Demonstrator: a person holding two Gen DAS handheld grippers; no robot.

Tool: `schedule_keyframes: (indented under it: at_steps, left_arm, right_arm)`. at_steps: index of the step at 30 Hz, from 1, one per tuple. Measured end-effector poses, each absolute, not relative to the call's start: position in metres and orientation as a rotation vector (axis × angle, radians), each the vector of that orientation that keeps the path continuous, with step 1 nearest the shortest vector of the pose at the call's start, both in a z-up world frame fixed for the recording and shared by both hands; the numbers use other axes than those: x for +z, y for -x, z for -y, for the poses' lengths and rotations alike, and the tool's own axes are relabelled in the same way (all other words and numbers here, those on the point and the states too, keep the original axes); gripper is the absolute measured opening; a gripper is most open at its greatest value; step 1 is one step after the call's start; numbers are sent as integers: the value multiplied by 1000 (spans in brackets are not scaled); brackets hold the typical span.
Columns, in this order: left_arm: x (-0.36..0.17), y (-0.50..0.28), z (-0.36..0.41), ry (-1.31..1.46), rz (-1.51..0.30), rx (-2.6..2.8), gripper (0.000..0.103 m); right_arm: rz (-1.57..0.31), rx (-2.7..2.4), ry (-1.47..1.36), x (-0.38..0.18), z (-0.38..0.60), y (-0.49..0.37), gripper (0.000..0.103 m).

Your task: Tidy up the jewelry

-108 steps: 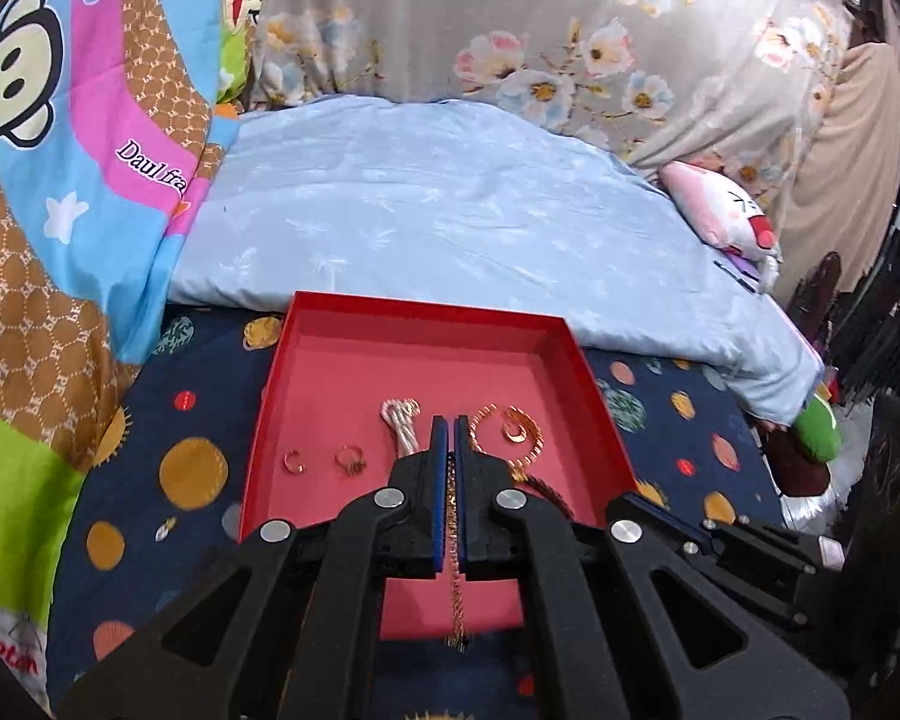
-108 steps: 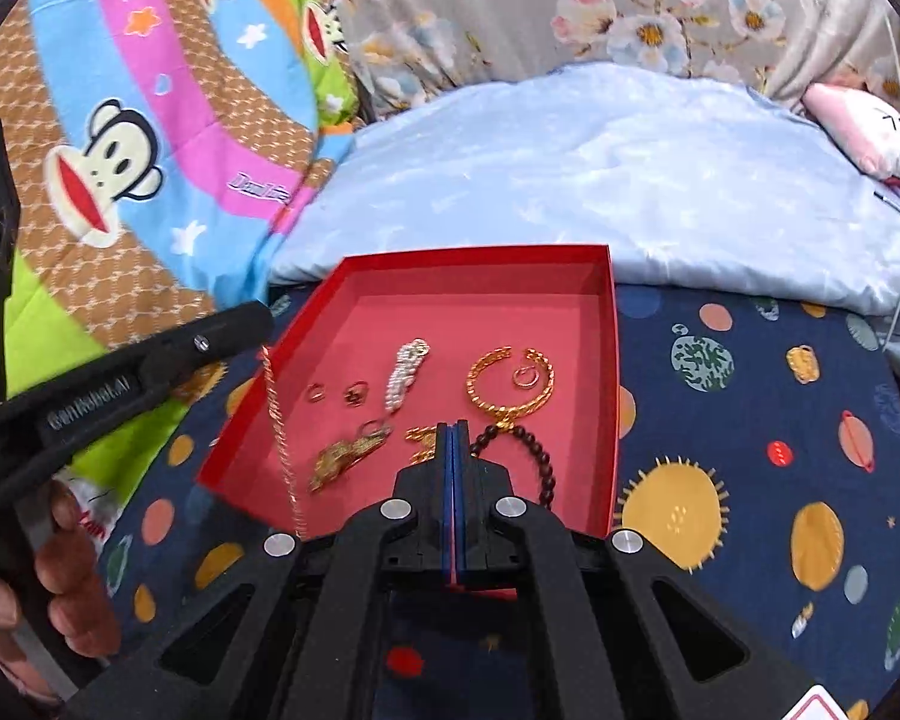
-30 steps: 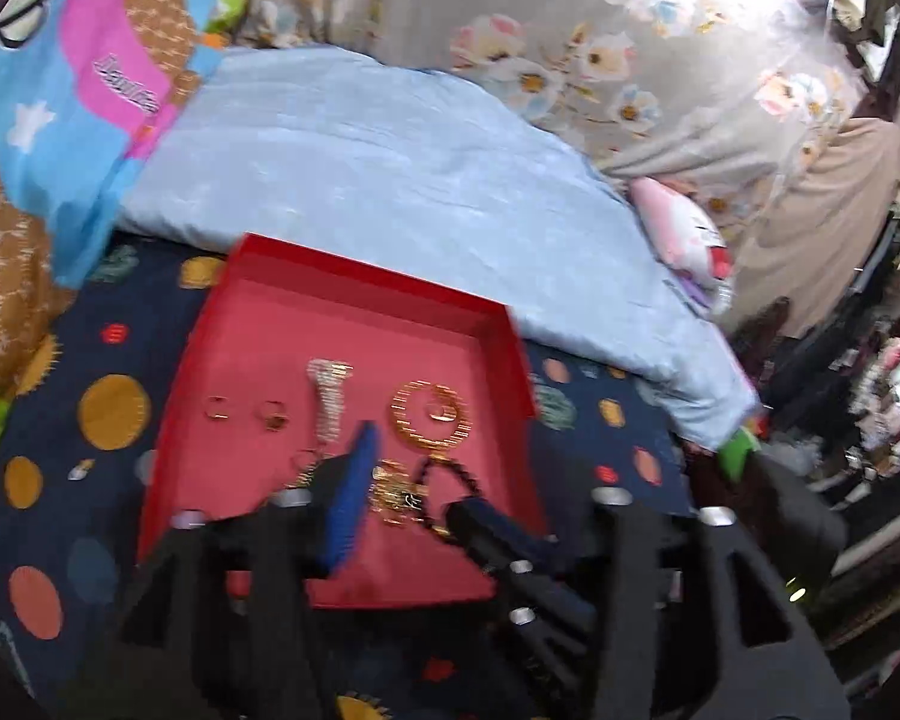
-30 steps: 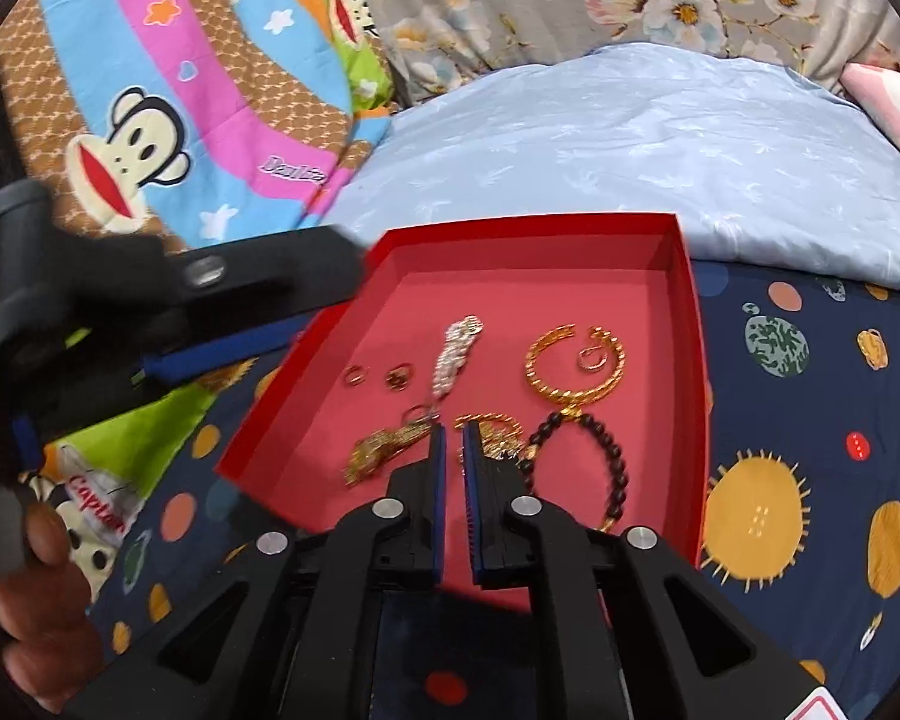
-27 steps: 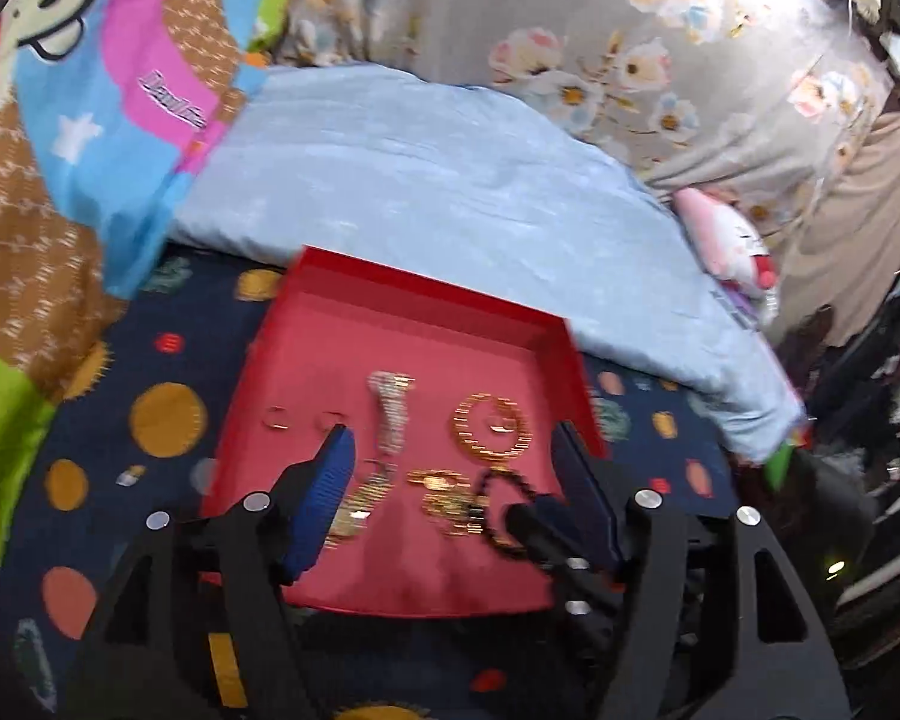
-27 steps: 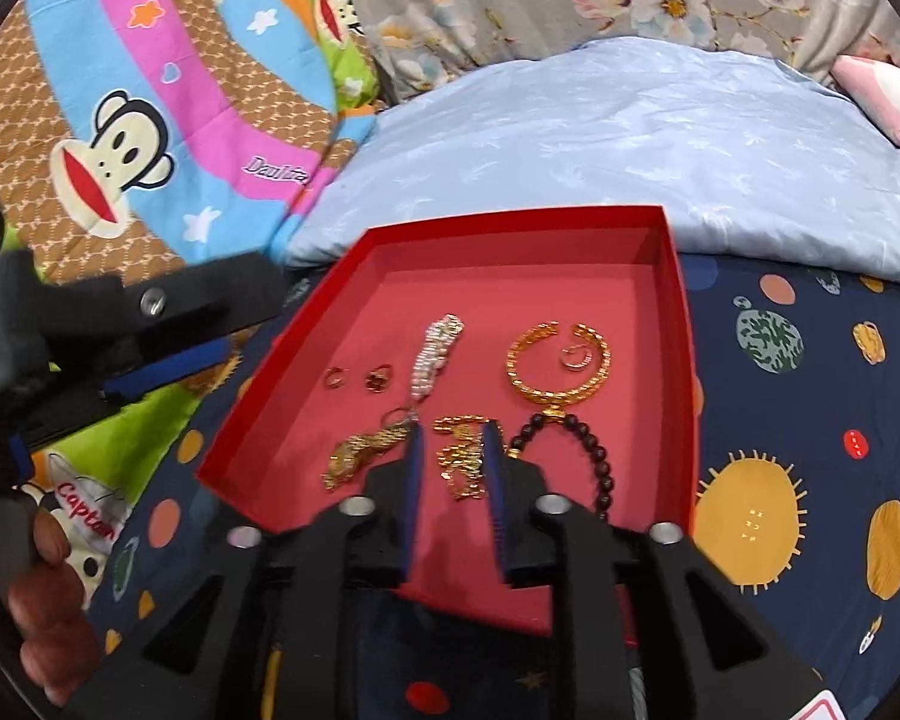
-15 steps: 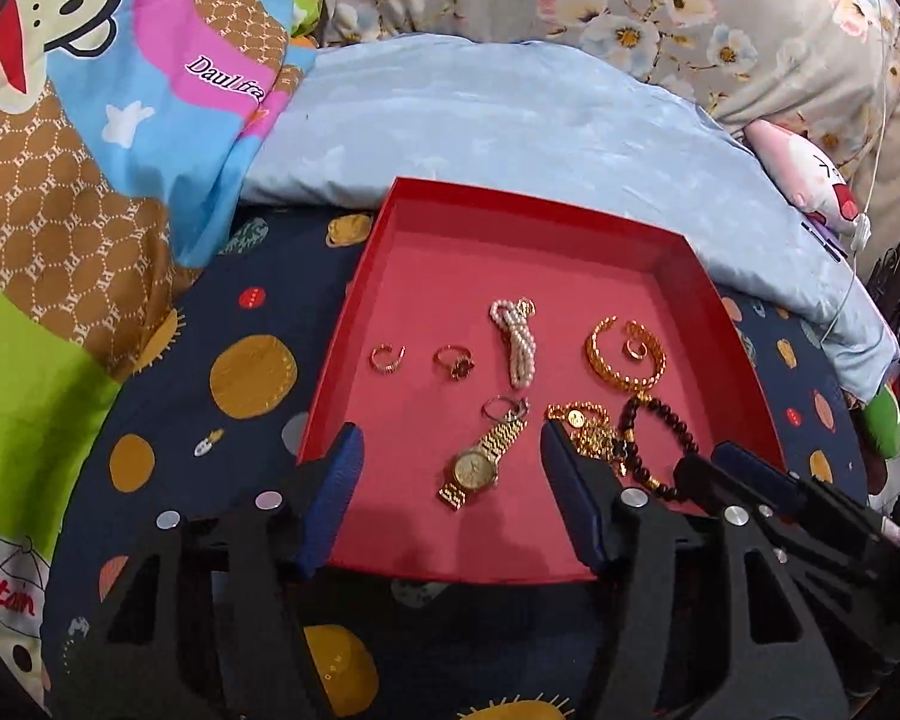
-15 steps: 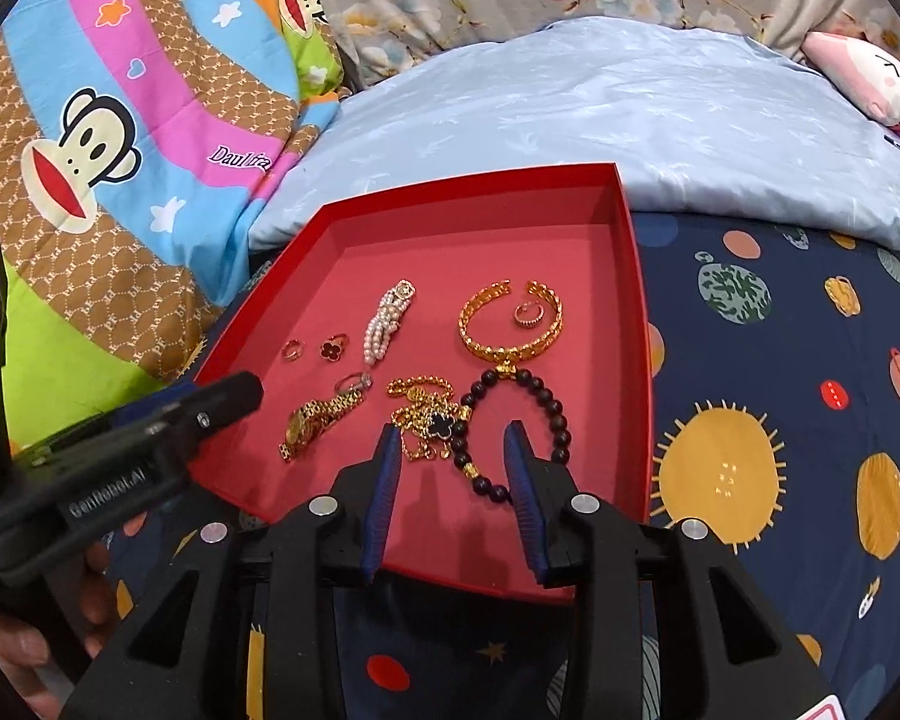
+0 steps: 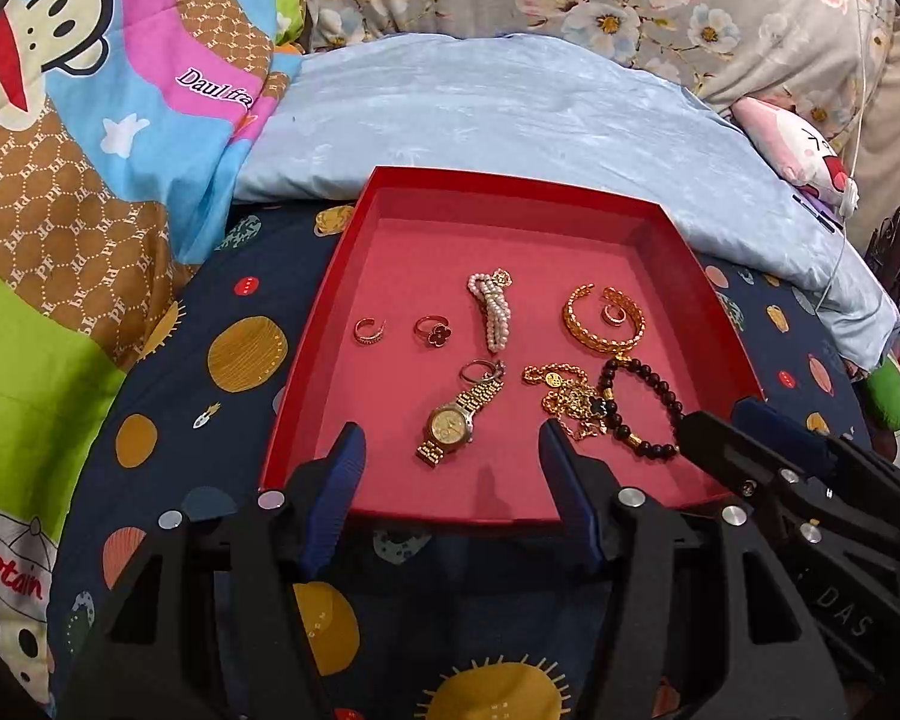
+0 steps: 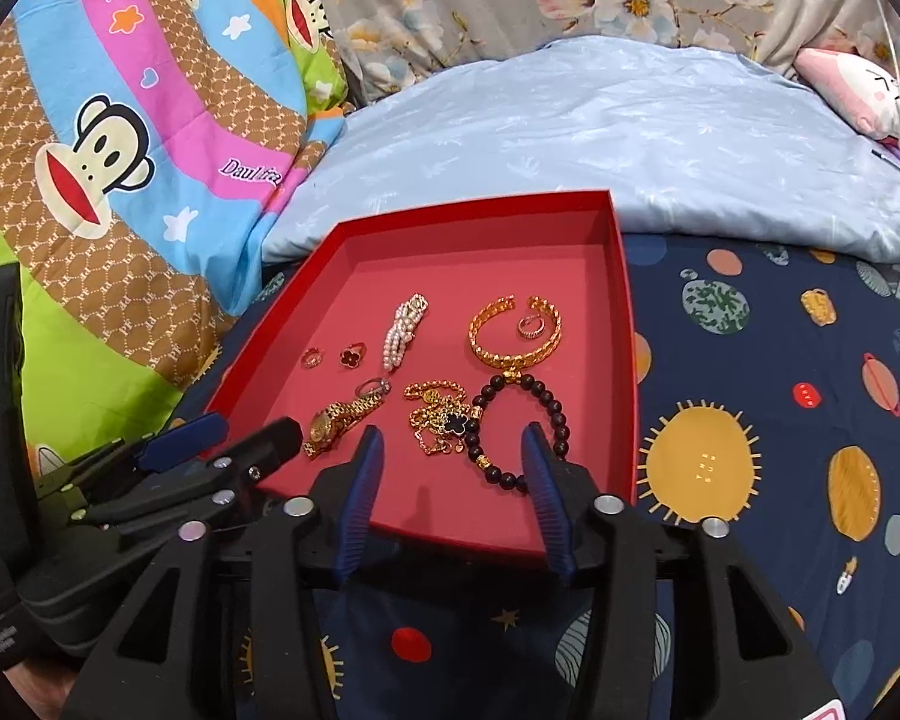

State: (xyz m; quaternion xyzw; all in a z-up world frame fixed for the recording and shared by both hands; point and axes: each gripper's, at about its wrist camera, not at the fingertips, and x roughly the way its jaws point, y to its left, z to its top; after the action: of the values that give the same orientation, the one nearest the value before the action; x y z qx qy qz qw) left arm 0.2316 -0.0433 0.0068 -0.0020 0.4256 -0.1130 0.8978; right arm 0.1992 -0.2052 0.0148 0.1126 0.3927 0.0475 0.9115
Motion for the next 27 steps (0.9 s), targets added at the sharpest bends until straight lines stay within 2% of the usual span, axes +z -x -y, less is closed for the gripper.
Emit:
schedule_keyframes:
  at_steps: [5,10,27]
  left_arm:
    - [16,-221,44,-8,-864,-211,58]
    - [24,-208,41,-16,-849,-187,64]
    - [44,-157,39,-78,-801,-160,65]
  right_arm:
    - [-786,71,-215,27,202,-186,56]
    - [-778,49,-211,34,200,-170,56]
    - [-752,17,-189,52,191,-117,57]
